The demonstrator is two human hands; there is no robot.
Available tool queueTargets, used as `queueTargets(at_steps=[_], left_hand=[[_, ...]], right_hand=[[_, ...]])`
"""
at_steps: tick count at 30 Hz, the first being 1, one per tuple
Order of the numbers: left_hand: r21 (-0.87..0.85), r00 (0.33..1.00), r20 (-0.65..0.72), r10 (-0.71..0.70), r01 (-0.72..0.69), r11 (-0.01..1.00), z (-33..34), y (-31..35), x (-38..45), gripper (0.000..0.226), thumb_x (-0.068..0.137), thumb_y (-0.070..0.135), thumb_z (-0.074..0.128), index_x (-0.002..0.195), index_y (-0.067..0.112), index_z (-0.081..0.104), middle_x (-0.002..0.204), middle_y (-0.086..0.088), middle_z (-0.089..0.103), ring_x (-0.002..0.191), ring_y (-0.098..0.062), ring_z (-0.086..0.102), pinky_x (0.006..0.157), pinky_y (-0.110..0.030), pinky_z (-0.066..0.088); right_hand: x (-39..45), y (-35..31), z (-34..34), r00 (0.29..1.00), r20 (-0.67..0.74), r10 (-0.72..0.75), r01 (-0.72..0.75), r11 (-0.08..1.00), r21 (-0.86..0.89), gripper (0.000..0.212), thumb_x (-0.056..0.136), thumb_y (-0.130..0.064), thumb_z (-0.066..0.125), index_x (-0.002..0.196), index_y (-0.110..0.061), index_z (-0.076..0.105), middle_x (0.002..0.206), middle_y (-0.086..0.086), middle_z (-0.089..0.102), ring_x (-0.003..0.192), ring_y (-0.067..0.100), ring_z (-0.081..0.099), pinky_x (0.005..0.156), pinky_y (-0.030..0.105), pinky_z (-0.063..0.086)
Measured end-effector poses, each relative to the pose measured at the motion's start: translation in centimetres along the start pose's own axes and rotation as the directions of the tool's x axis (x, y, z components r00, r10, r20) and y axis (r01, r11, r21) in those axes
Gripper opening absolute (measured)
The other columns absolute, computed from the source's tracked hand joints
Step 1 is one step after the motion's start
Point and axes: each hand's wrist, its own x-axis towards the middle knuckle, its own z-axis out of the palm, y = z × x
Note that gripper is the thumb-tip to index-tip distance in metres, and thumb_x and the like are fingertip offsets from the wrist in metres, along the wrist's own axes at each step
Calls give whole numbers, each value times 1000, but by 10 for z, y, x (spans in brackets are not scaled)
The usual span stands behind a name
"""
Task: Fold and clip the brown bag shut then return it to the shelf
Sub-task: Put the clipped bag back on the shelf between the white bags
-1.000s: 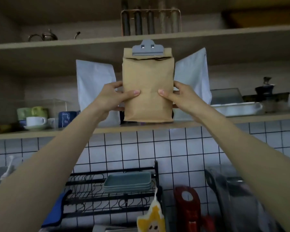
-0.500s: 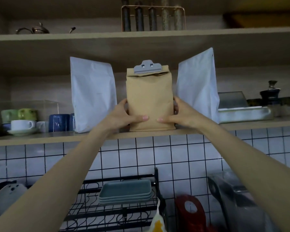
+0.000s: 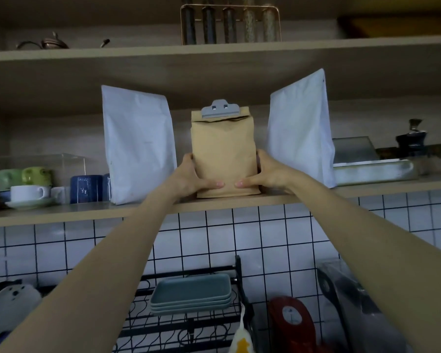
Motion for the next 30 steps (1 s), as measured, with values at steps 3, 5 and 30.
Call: queueTargets(at_steps=[3,5,30], left_hand=[[-8,1000,-12,-15,15,1000,2,-5,4,131,58,51,95,157,16,17,152,-2,45,130,-19,46,106,-33,37],[-2,1000,-11,-16,16,1000,2,-6,3,131,58,53,94,158,17,17,153,-2,45,134,-21,46,108,-34,37],[223,958,-269,-102,165,961,42,40,-28,162,57,67,88,156,18,-30,169,-20,9,149,-43,31,115,-61,34]], right_hand=[[7,6,2,1000,9,29,-29,1000,3,115,69,-16,94,158,-13,20,153,3,44,140,21,43,117,39,39],[8,9,3,1000,10,27,-27,1000,8,114,71,-18,93,158,-14,19,150,1,45,138,19,45,110,31,41],[-48,14,-32,618,-654,-436,-303,635,-710,67,87,-42,74,144,-24,43,146,14,44,130,36,44,100,47,37]])
